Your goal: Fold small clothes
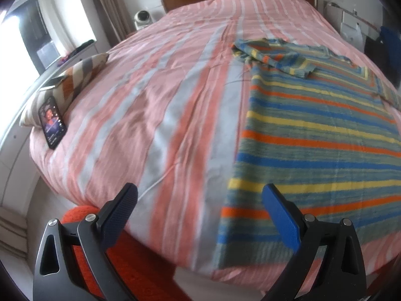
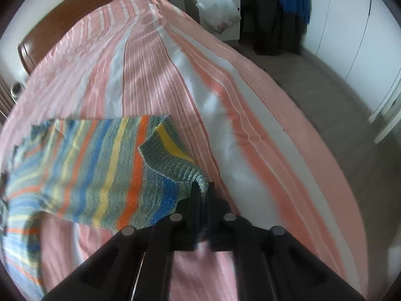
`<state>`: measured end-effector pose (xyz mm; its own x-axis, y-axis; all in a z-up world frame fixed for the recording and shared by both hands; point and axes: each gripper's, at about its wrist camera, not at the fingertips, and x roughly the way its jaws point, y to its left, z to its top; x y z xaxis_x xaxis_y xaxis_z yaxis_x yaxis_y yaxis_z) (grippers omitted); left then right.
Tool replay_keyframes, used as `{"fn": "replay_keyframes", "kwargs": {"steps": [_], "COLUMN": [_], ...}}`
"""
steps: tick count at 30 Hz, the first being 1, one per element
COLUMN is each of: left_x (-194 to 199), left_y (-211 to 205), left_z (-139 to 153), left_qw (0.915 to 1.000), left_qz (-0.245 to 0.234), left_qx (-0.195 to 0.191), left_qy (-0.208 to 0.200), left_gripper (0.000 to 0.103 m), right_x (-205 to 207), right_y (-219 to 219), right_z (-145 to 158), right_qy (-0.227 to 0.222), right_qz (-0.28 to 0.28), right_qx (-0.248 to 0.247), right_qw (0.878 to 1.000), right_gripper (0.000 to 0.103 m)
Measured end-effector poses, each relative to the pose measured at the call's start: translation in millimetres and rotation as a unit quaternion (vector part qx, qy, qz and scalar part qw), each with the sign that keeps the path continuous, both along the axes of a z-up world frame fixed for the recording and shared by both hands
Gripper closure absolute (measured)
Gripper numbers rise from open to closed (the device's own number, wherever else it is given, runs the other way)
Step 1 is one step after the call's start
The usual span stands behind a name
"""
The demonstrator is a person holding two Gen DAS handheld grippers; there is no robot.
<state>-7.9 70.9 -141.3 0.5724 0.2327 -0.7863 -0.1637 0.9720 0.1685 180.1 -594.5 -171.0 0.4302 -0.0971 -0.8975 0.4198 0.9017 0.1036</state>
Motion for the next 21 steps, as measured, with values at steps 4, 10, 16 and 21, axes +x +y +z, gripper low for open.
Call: {"fn": "replay_keyframes", "kwargs": {"steps": [4,10,16,21], "left_x": [4.4,38.7,98.2,160.6], "left_y": [8.0,-0.2,-47.7,-110.6], "left_z": [11.2,48.4,98.9,67.1], "left_qw": [0.9999,0.9967,0.9785,0.9481], "left_qz": [-0.012,-0.074,-0.197,-0.318], "left_qx": [0.008,-0.032,-0.052,0.017], "left_qy": [0.007,0.001,-0.030,0.003], "left_gripper": [0.003,0.003,0.002,0.002], "right_x": [-11.6,-19.8,-11.4,-57.6], "right_y": [-11.7,13.1,24.9,65.4], "right_z": [12.1,47.0,-1.3,33.7], "right_qy": [-0.007,-0.080,-0.025,-0.072], "right_qz": [-0.021,0.033,0.031,0.070], "right_qx": [0.014,0.022,0.069,0.048], "right_qw": [1.000,0.996,0.997,0.994], "right_gripper": [0.091,0.089,0.074,0.074]}}
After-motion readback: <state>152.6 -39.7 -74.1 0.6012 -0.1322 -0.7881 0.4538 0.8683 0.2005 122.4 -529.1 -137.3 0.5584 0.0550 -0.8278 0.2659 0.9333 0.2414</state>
